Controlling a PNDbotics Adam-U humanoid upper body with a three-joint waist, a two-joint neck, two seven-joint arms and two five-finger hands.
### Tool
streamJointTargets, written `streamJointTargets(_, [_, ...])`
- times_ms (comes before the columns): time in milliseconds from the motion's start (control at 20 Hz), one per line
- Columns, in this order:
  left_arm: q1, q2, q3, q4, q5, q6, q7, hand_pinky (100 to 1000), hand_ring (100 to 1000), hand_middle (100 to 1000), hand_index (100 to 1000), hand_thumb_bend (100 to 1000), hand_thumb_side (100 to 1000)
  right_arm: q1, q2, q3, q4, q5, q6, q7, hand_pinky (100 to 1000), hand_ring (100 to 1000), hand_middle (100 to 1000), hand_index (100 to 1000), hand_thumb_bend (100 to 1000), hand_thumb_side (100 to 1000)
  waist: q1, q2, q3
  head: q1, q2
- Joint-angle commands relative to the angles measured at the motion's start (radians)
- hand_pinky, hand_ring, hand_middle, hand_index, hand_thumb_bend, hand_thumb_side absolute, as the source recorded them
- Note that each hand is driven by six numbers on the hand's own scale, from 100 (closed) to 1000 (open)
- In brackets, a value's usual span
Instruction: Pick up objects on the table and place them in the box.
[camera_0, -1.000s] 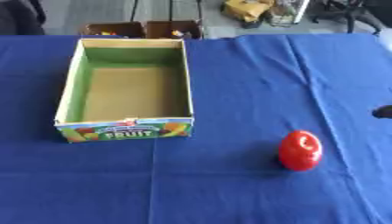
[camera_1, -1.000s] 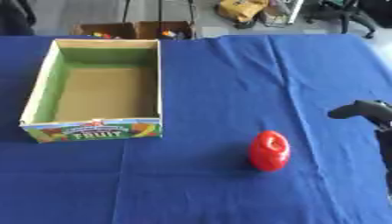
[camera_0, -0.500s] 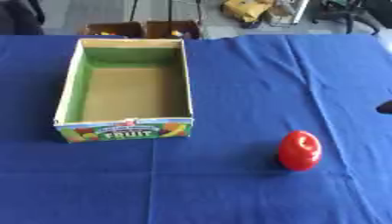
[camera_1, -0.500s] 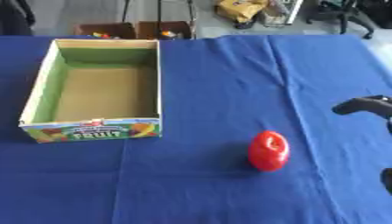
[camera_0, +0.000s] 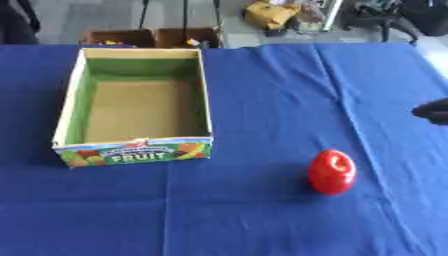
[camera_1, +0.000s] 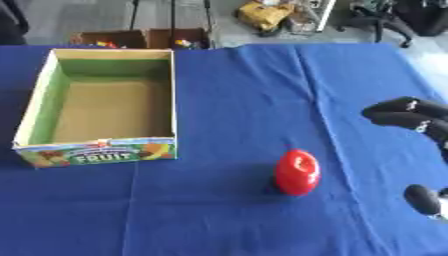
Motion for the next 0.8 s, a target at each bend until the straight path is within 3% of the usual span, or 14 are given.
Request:
streamJointTargets(50, [-0.004, 0.016, -0.007, -0.019, 0.006, 0.001, -0.002, 712, 697, 763, 914, 100, 929, -0.027, -0.078, 0.011, -0.02, 0.053, 0.043, -0.052, 705, 754, 772, 885, 390, 1000, -0.001, -0.024, 0.003, -0.01, -0.005])
streamJointTargets(150, [-0.003, 0.015, -0.008, -0.019, 0.006, 0.002, -0.004, 712, 697, 763, 914, 100, 930, -0.049, -0.093, 0.027, -0.02, 0.083, 0.073, -0.082, 707, 756, 773, 886, 357, 1000, -0.002, -0.024, 0.007, -0.017, -0.006])
streamJointTargets(400, [-0.004, 0.012, -0.012, -0.019, 0.008, 0.006, -0.007, 712, 697, 763, 914, 100, 931, -0.109, -0.127, 0.08, -0.02, 0.146, 0.146, -0.119, 707, 757, 772, 889, 404, 1000, -0.004, -0.024, 0.017, -0.028, -0.012])
streamJointTargets(800, [-0.002, 0.007, -0.016, -0.019, 0.011, 0.011, -0.014, 710, 695, 764, 914, 100, 932, -0.189, -0.164, 0.144, -0.009, 0.199, 0.259, -0.037, 721, 790, 811, 898, 475, 1000, -0.006, -0.025, 0.032, -0.047, -0.017])
